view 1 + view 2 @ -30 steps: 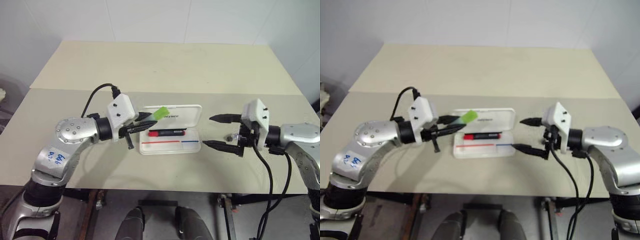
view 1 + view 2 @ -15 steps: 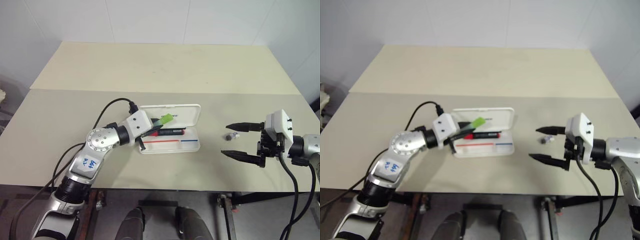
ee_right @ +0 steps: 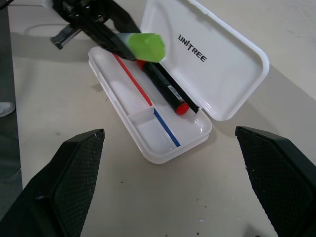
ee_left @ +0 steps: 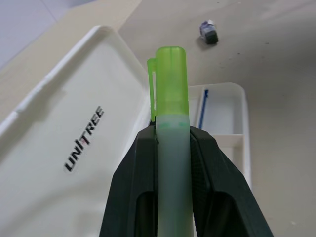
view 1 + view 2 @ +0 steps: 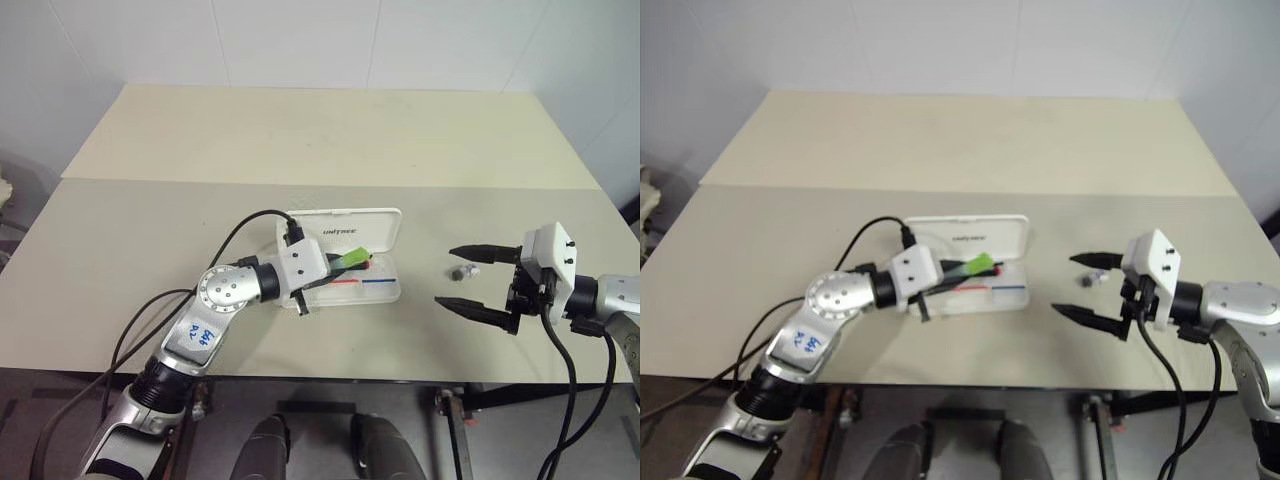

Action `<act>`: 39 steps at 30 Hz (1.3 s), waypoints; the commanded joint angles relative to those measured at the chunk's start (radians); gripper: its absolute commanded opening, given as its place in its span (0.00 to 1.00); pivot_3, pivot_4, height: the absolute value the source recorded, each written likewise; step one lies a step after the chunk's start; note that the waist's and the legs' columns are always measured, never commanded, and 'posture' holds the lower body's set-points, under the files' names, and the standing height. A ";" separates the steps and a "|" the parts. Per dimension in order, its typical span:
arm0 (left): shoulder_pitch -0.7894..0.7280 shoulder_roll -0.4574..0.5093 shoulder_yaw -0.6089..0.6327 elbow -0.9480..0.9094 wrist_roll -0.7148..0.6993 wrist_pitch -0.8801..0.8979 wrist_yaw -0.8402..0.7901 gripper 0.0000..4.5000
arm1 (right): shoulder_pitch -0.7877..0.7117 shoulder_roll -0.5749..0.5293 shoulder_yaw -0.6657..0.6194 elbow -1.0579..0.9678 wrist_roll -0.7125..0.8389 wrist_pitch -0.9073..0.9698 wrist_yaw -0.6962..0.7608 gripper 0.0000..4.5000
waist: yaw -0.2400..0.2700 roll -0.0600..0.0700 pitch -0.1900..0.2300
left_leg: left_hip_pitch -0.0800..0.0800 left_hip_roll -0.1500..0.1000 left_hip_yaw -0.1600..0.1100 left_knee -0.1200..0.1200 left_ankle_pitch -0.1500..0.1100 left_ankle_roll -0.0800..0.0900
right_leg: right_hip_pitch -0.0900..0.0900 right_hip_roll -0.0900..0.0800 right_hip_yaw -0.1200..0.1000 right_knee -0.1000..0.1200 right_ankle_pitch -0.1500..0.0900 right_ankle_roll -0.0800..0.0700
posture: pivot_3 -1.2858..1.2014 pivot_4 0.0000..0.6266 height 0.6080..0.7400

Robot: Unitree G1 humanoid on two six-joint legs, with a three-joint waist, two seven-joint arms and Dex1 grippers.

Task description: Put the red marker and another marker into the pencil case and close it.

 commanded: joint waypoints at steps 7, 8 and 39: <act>-0.008 -0.003 -0.008 -0.001 0.035 -0.028 -0.022 0.09 | 0.002 -0.002 -0.003 -0.041 0.004 -0.005 -0.028 1.00 | 0.000 0.000 0.000 | 0.000 0.000 0.000 0.000 0.000 0.000 | 0.000 0.000 0.000 0.000 0.000 0.000 | 0.52 0.24 1.00; -0.010 -0.004 -0.010 0.006 0.036 -0.035 -0.025 0.09 | 0.003 -0.002 -0.003 -0.043 0.003 -0.004 -0.031 1.00 | 0.000 0.000 0.000 | 0.000 0.000 0.000 0.000 0.000 0.000 | 0.000 0.000 0.000 0.000 0.000 0.000 | 0.52 0.24 1.00; -0.067 -0.062 -0.001 0.097 0.063 -0.048 -0.011 0.99 | -0.033 0.004 0.035 -0.014 -0.017 -0.012 -0.062 1.00 | 0.000 0.000 0.000 | 0.000 0.000 0.000 0.005 -0.001 0.001 | 0.002 0.000 0.000 0.000 0.000 0.000 | 0.52 0.24 1.00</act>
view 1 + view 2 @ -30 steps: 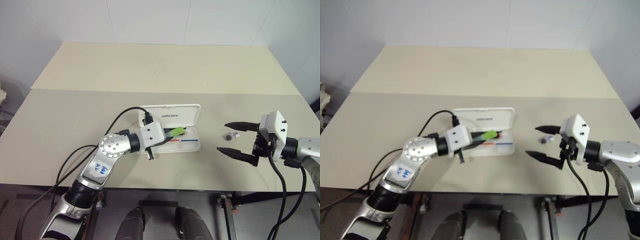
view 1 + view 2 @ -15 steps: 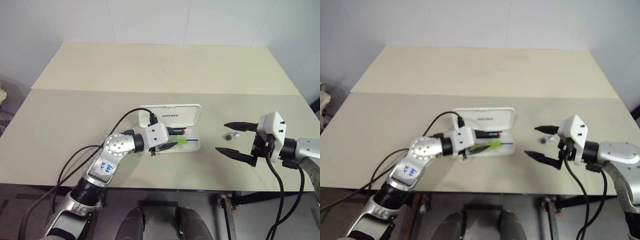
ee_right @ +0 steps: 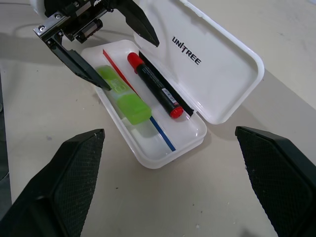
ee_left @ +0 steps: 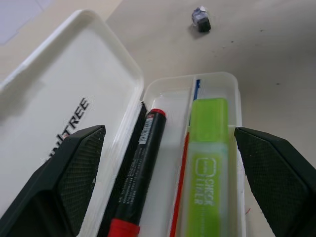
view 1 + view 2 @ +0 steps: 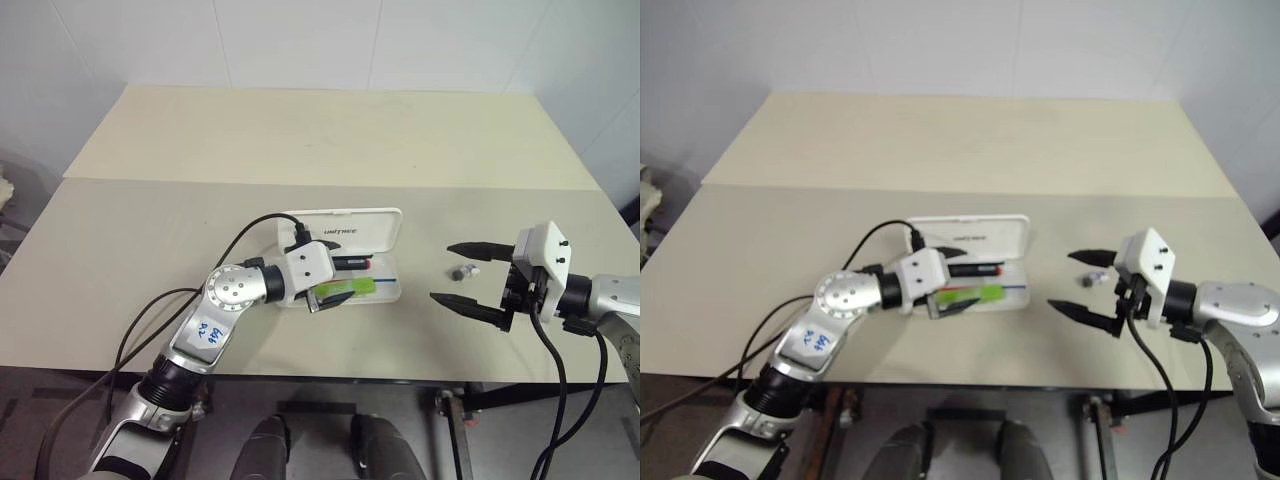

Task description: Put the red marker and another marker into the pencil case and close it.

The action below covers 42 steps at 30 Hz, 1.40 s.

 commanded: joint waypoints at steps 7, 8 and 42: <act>-0.115 -0.072 -0.016 0.126 0.015 -0.102 0.004 0.99 | -0.044 0.011 0.023 0.016 -0.015 -0.019 -0.004 1.00 | 0.000 0.000 0.000 | 0.000 0.000 0.000 0.001 0.000 0.000 | 0.000 0.000 0.000 0.000 0.000 0.000 | 0.52 0.24 1.00; -0.124 -0.078 -0.020 0.141 0.019 -0.110 0.005 0.99 | -0.043 0.011 0.023 0.015 -0.015 -0.019 -0.005 1.00 | 0.000 0.000 0.000 | 0.000 0.000 0.000 0.001 0.000 0.001 | 0.000 0.000 0.000 0.000 0.000 0.000 | 0.52 0.24 1.00; -0.048 -0.017 0.069 -0.093 -0.040 0.047 -0.075 0.99 | -0.029 0.021 0.034 0.023 -0.022 -0.033 -0.006 1.00 | -0.001 0.000 0.000 | 0.000 0.000 0.000 0.001 0.000 0.001 | 0.000 0.000 0.000 0.000 0.001 0.002 | 0.52 0.24 1.00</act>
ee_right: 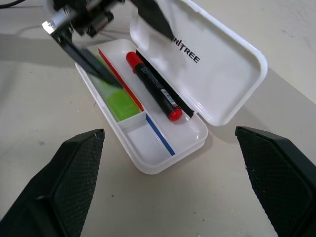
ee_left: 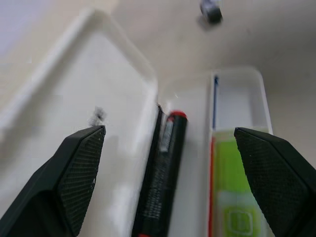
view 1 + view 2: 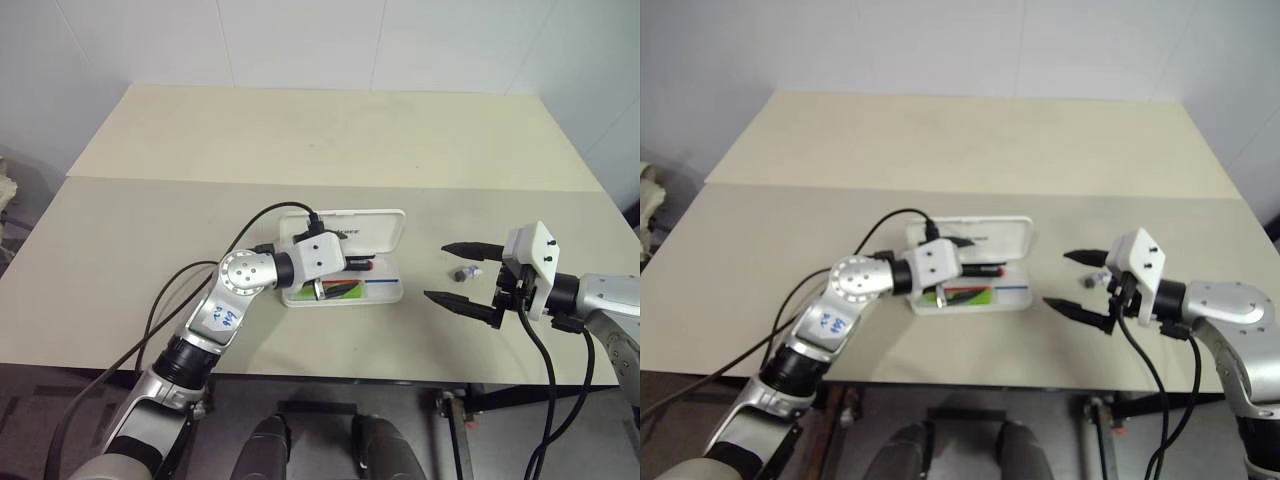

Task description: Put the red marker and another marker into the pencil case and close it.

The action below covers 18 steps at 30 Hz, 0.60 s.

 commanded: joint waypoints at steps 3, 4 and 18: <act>0.066 0.033 0.089 -0.175 -0.137 0.062 -0.048 0.99 | -0.009 -0.005 -0.002 0.012 -0.013 -0.032 0.020 1.00 | -0.003 0.000 0.000 | 0.000 0.000 0.000 0.000 0.000 0.000 | 0.000 0.000 0.000 0.000 0.000 0.000 | 0.52 0.24 1.00; 0.076 0.038 0.098 -0.191 -0.155 0.069 -0.053 0.99 | -0.010 -0.006 -0.001 0.016 -0.016 -0.036 0.024 1.00 | -0.003 0.000 0.000 | 0.000 0.000 0.000 0.000 0.000 0.000 | 0.000 0.000 0.000 0.000 0.000 0.000 | 0.52 0.24 1.00; 0.228 0.158 0.224 -0.260 -0.395 0.013 -0.197 0.99 | -0.068 0.026 0.003 0.285 -0.151 -0.124 -0.058 1.00 | -0.003 0.001 0.000 | 0.001 0.001 0.001 0.000 0.000 0.000 | 0.000 0.000 0.001 0.000 -0.004 -0.008 | 0.52 0.24 1.00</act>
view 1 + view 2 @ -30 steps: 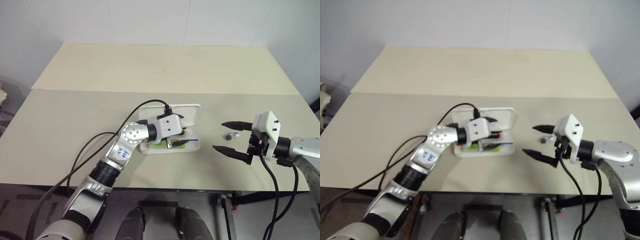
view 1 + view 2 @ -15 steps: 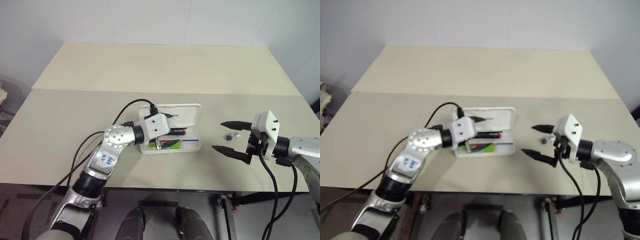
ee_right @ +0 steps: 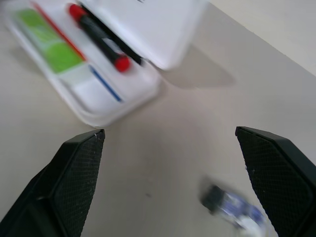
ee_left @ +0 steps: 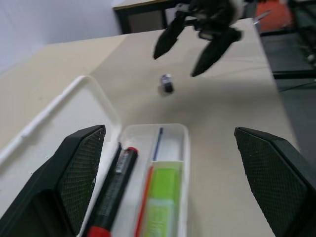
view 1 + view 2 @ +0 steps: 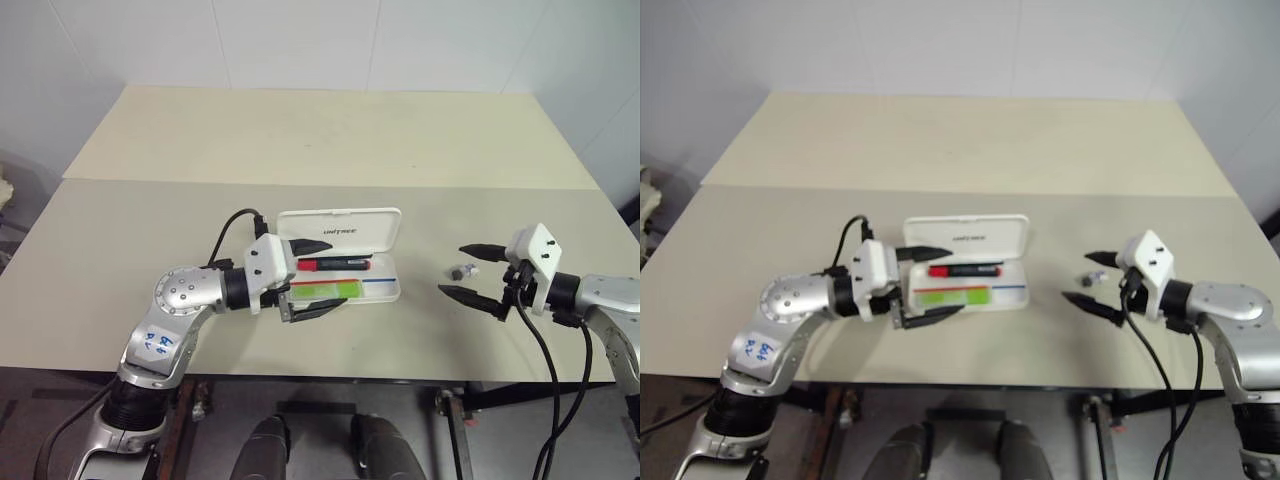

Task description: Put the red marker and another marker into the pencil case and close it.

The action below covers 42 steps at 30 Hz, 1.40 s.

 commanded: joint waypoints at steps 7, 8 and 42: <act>0.016 0.025 0.078 0.043 -0.052 -0.180 -0.046 0.99 | -0.031 0.046 -0.013 0.093 -0.078 -0.038 -0.110 1.00 | 0.002 0.000 0.000 | 0.000 0.000 0.000 0.000 0.000 0.000 | 0.000 0.000 0.000 0.000 -0.001 -0.002 | 0.52 0.24 1.00; 0.016 0.021 0.086 0.052 -0.071 -0.196 -0.059 0.99 | -0.032 0.058 -0.011 0.102 -0.084 -0.041 -0.125 1.00 | 0.002 0.000 0.000 | 0.000 0.000 0.001 0.001 0.000 0.000 | 0.000 0.000 0.001 0.000 -0.001 -0.002 | 0.52 0.24 1.00; 0.041 0.100 0.205 0.111 -0.219 -0.266 -0.182 1.00 | -0.061 0.190 0.043 0.267 -0.198 0.180 -0.339 0.50 | -0.022 -0.003 -0.003 | 0.011 0.003 0.004 0.000 0.003 0.004 | 0.016 0.000 0.000 -0.013 0.006 -0.011 | 0.52 0.24 1.00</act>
